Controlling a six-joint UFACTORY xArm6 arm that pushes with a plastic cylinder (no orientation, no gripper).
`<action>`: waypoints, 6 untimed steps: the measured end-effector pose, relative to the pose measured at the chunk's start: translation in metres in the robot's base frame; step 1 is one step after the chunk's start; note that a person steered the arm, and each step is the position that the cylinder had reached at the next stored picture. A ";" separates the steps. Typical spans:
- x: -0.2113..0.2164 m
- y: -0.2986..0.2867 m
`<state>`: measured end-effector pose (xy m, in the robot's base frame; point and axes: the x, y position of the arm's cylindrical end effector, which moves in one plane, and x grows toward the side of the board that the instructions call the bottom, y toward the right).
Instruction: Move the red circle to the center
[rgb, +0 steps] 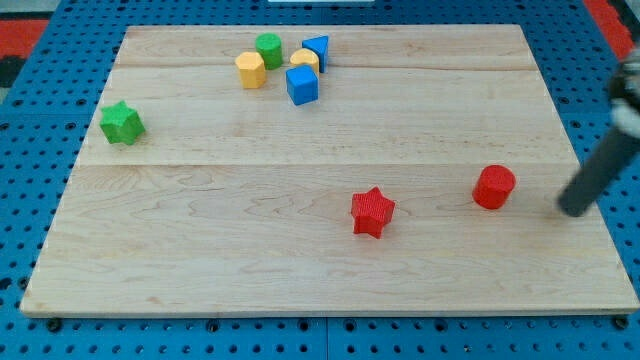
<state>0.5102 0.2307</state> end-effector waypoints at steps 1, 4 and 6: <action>-0.035 -0.089; -0.130 -0.133; -0.083 -0.223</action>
